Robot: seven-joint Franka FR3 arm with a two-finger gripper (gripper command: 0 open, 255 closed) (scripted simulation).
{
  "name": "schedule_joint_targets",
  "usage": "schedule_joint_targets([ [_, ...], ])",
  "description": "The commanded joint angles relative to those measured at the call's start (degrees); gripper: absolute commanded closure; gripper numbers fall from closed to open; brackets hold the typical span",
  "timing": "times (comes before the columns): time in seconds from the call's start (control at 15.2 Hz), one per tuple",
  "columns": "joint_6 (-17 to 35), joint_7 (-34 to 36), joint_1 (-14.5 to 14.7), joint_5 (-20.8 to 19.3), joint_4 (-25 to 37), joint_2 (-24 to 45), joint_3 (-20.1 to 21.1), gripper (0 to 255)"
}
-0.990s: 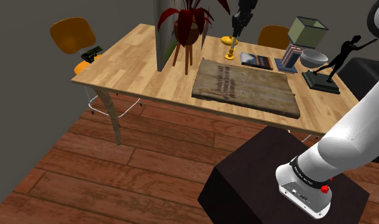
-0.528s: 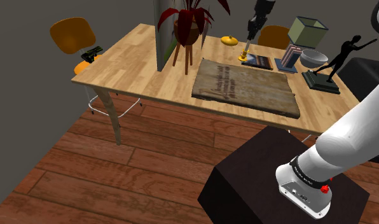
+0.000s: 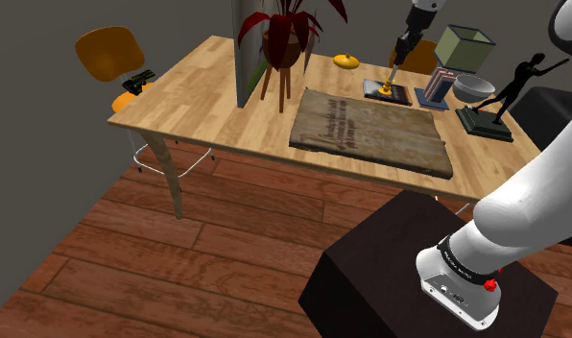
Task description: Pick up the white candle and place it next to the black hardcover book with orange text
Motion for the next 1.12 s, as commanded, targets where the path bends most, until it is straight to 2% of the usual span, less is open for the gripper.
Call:
schedule_joint_targets([
  [0.0, 0.04, -3.10, -1.78, 0.50, 1.18, 1.34, -1.16, 255],
  [0.53, -0.05, -13.25, -8.42, 2.97, 7.59, 8.24, -4.51, 255],
  [1.06, -2.80, -22.33, -16.35, 6.30, 20.28, 18.91, -6.41, 255],
])
